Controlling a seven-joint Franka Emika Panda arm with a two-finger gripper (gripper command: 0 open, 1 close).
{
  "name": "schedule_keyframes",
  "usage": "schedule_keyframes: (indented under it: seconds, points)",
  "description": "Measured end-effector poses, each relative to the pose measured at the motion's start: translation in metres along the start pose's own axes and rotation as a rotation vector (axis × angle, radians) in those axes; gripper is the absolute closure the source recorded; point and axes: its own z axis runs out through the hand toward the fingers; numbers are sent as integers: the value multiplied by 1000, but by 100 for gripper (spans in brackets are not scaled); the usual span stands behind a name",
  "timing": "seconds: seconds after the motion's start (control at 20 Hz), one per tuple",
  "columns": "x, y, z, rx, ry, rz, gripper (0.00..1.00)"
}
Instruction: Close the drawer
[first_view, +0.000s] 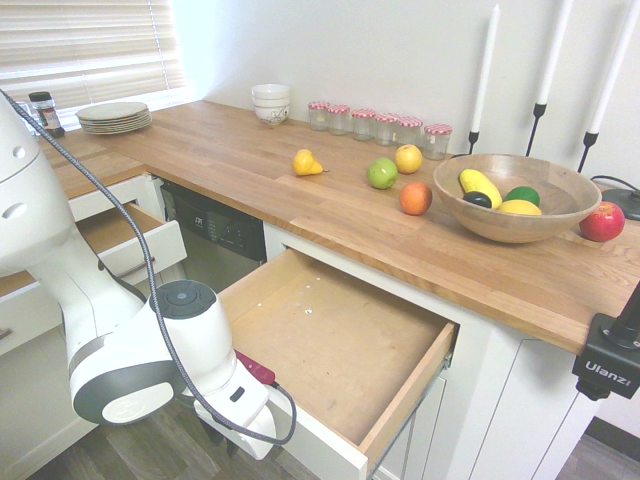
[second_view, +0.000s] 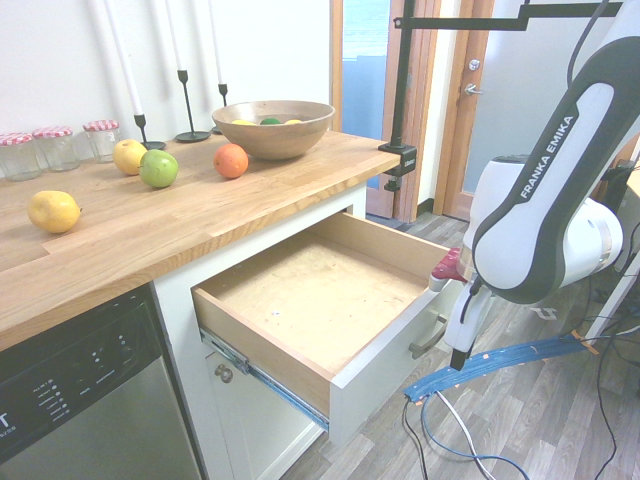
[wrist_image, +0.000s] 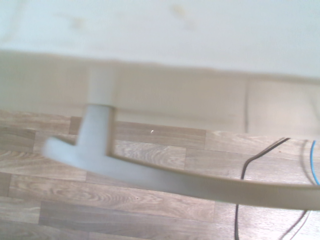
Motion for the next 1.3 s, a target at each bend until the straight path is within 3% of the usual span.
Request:
schedule_keyframes:
  seconds: [0.75, 1.3]
  points:
    - [8, -9, -5, 8, 19, -9, 100]
    - [64, -40, -13, 30, 30, -8, 100]
